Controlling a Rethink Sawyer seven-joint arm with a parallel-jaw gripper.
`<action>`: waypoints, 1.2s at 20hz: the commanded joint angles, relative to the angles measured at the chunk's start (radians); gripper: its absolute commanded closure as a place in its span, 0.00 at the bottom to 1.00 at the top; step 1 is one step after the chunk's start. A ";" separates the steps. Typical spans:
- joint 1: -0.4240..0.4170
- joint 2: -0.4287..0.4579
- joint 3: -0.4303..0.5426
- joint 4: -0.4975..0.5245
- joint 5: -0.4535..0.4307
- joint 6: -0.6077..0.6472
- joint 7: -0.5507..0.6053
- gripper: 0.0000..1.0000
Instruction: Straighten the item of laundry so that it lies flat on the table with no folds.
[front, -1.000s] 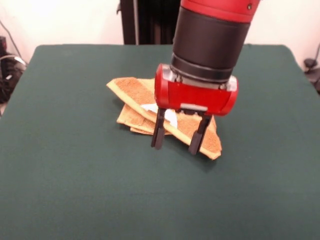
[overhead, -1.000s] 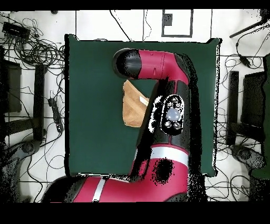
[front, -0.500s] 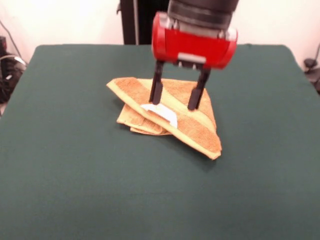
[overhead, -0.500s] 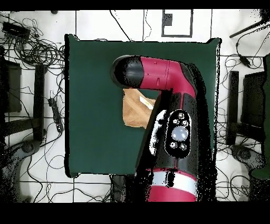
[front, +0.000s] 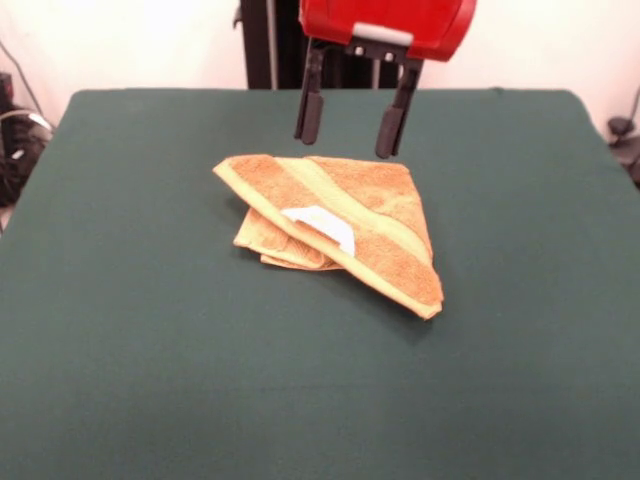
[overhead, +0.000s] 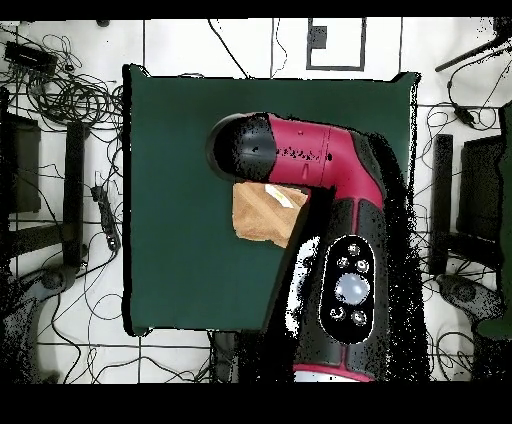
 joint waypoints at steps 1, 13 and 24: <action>0.008 0.029 0.106 0.195 -0.024 -0.052 0.071 0.00; 0.013 0.038 0.100 0.208 -0.035 -0.119 0.091 0.00; 0.020 0.054 0.090 0.226 -0.044 -0.183 0.101 0.00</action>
